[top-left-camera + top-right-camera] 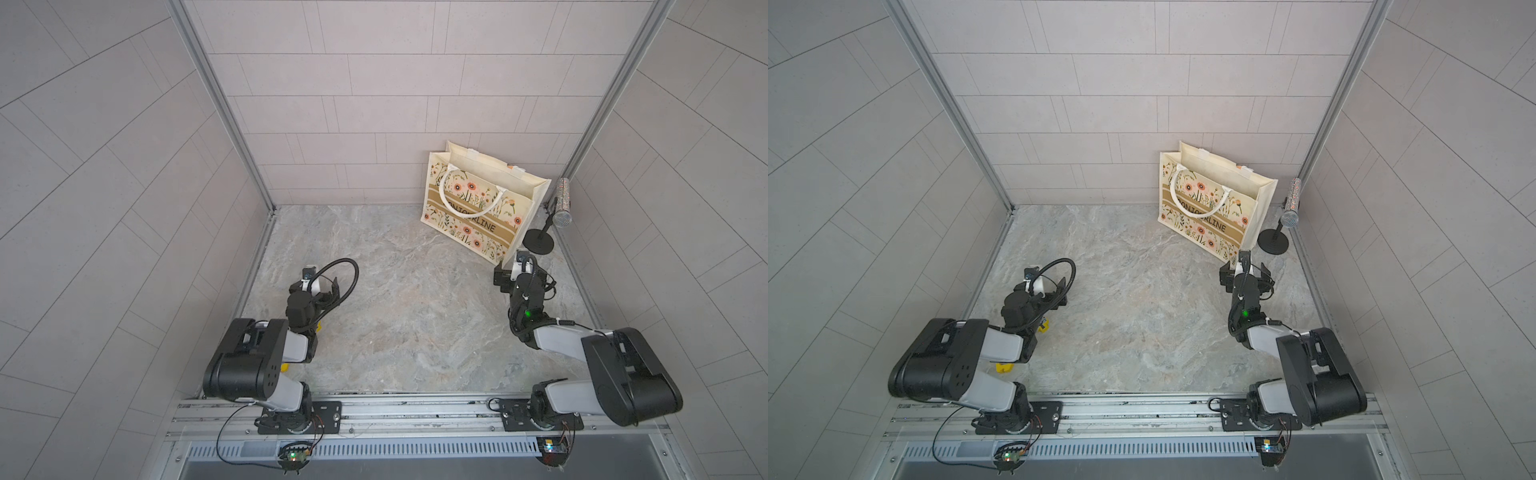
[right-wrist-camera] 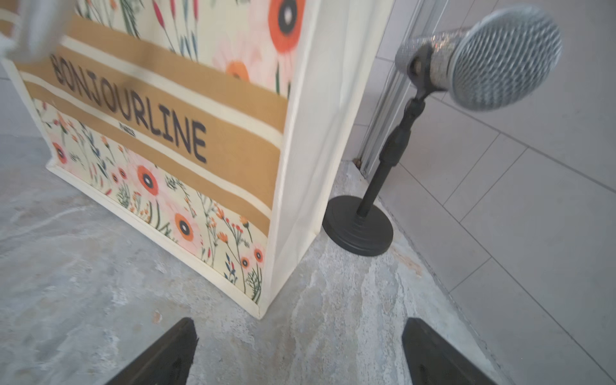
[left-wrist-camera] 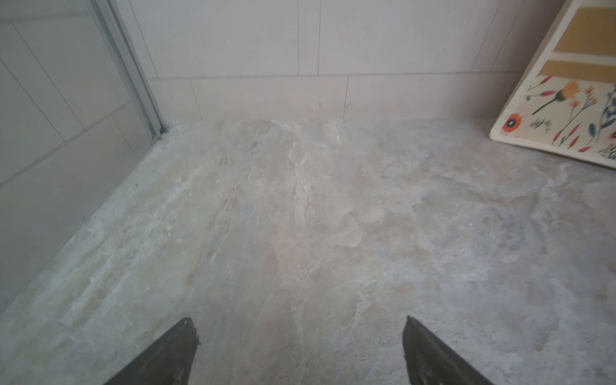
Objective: Take out the pencil case from the canvas bag
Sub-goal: Move the canvas bag to the center of the board.
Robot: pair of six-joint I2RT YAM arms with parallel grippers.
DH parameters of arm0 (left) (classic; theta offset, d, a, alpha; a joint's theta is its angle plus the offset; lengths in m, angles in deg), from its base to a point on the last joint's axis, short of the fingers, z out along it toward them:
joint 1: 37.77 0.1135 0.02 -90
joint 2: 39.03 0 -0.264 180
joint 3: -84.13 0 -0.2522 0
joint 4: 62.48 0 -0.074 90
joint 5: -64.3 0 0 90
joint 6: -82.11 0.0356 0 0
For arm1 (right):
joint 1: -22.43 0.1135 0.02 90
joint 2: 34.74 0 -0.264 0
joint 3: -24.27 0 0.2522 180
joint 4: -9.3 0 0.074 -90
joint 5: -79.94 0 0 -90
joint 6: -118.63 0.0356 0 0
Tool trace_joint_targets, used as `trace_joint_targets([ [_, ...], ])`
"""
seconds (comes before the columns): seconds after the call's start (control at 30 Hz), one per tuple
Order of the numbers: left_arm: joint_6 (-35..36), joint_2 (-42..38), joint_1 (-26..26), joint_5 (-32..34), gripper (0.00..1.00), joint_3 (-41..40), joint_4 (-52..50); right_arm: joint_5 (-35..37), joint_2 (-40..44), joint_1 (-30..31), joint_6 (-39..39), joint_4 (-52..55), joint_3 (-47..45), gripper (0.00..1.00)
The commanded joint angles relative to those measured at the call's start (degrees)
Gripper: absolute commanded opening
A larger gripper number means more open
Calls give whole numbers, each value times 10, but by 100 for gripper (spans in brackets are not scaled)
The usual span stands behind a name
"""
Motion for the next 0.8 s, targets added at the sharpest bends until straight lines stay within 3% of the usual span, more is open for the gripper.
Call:
trace_joint_targets([
  [0.0, 28, -87, -36, 80, 100, 0, -64, -1, 44, 4, 20, 94, 21, 100],
  [0.1, 60, -160, -91, 130, 100, 9, -146, -18, 91, 4, 45, 112, 12, 100],
  [0.23, 48, -211, -142, 118, 100, 66, -274, -35, 157, 5, 80, 147, 9, 100],
  [0.4, -97, -233, -151, 90, 100, 140, -378, -14, 184, 3, 162, 307, 93, 100],
  [0.57, -222, -234, -151, 90, 100, 200, -482, -11, 206, -3, 211, 336, 113, 100],
  [0.63, -276, -236, -149, 110, 100, 221, -530, 3, 208, -8, 245, 374, 136, 100],
  [0.77, -343, -246, -137, 163, 100, 254, -624, -40, 199, -14, 264, 403, 176, 100],
])
